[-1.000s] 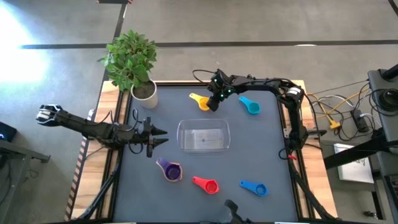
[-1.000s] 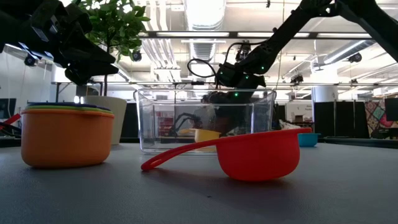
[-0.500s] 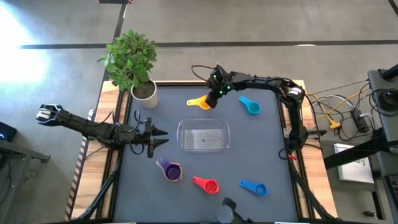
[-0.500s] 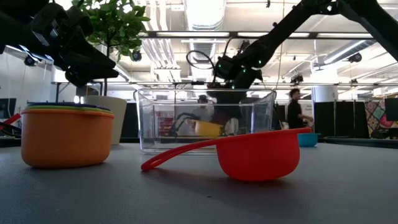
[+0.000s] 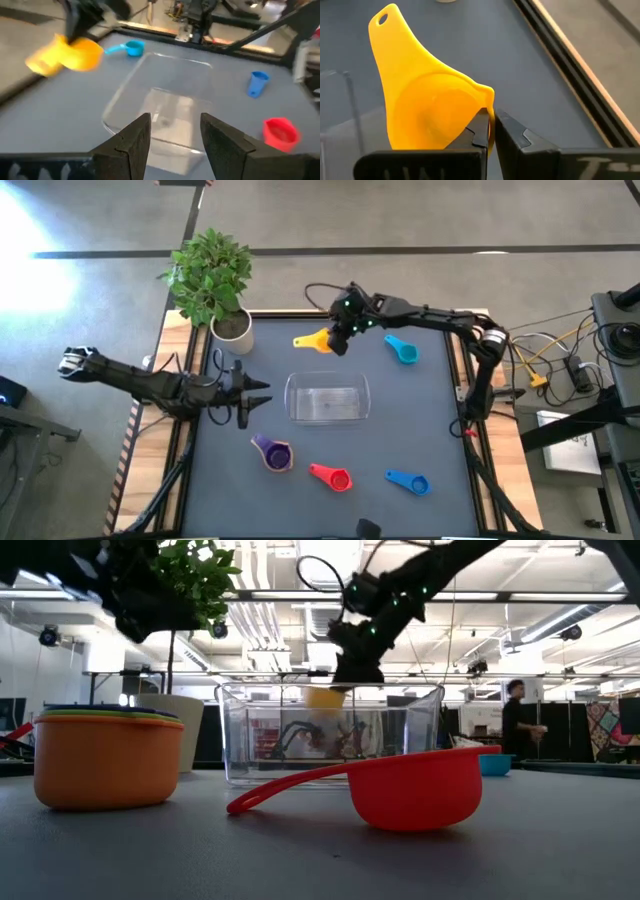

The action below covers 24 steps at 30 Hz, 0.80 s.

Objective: Nest measuring cups in basket
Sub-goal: Stack the yellow measuring cup on top of the violet measuring cup

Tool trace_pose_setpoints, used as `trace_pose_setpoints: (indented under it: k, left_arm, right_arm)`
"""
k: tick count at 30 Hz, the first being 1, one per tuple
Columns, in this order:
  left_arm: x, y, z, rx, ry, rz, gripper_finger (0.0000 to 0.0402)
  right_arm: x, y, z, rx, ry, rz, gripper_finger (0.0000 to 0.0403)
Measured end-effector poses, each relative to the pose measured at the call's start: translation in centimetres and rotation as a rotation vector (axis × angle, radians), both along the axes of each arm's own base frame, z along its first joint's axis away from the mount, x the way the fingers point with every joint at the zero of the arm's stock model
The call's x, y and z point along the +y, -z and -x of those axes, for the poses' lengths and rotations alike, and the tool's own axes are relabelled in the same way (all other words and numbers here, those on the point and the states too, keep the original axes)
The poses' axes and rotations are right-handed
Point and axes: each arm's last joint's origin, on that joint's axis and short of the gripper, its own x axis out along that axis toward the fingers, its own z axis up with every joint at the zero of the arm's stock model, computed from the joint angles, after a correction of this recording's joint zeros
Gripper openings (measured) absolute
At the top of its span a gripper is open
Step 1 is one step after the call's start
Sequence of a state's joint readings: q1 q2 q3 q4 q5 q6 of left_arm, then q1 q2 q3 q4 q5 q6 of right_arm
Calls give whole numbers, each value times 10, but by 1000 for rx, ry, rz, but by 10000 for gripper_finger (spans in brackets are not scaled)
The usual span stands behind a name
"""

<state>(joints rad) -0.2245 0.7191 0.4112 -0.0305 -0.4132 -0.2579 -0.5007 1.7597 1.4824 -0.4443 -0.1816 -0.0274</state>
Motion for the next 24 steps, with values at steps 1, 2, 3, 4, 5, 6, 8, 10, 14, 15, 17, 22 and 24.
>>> trace_pose_setpoints:
  k: [1, 2, 3, 4, 5, 6, 8, 10, 14, 15, 17, 22, 24]
  left_arm:
    - [0, -4, -2, 18, -10, -24, 155]
    - [0, -7, -4, 42, -19, -47, 155]
    - [0, -9, -6, 61, -29, -66, 155]
    - [0, -13, -8, 76, -39, -82, 155]
    - [0, -15, -10, 91, -52, -98, 157]
    - [-1, -17, -13, 103, -63, -114, 160]
    - [-1, -20, -19, 137, -84, -153, 170]
    - [-2, -23, -25, 171, -95, -187, 186]
    - [-4, -30, -41, 233, -124, -258, 229]
    - [-5, -31, -46, 256, -137, -282, 241]
    - [-6, -33, -55, 304, -175, -330, 264]
    - [-4, -33, -78, 442, -233, -402, 299]
    - [-1, -31, -87, 475, -245, -405, 300]
  right_arm:
    - [7, -1, -2, 5, -7, 13, 9]
    - [14, -2, -5, 9, -16, 26, 9]
    - [21, -3, -8, 12, -29, 40, 9]
    - [27, -3, -11, 16, -40, 50, 9]
    - [34, -3, -14, 20, -51, 59, 9]
    - [40, -3, -16, 20, -65, 62, 9]
    - [51, -3, -21, 16, -94, 64, 9]
    - [60, -4, -25, 7, -116, 65, 9]
    - [72, -5, -29, 0, -138, 76, 9]
    - [74, -5, -30, 2, -134, 85, 9]
    - [76, -5, -31, 2, -124, 107, 9]
    - [79, -6, -33, -13, -124, 120, 9]
    - [80, -7, -34, -20, -122, 129, 9]
